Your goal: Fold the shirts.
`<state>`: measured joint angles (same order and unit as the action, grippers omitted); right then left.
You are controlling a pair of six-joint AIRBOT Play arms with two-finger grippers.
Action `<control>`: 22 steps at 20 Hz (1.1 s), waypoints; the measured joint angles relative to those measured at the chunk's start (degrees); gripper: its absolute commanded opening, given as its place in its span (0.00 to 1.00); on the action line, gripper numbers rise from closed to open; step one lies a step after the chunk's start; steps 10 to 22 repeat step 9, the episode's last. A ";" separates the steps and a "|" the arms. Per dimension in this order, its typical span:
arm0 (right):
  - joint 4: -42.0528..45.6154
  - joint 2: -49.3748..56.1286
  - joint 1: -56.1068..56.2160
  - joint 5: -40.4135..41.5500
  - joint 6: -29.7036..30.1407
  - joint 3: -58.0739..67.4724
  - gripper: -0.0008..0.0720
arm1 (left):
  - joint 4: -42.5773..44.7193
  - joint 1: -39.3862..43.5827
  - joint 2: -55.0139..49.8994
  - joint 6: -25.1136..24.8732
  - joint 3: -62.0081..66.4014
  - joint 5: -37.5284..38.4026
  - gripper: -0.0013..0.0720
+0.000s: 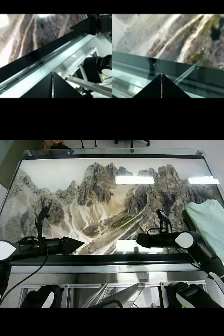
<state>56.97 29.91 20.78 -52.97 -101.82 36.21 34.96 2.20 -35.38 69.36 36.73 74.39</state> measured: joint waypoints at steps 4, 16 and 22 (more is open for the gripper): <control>-0.04 -0.04 2.16 2.12 -0.22 -1.68 0.04 | -0.11 0.55 3.37 0.02 -2.95 -0.79 0.04; -0.15 -0.04 2.73 2.80 -0.44 -2.14 0.04 | -0.09 0.68 4.72 0.07 -3.80 -0.94 0.04; -0.15 -0.04 2.73 2.80 -0.44 -2.14 0.04 | -0.09 0.68 4.72 0.07 -3.80 -0.94 0.04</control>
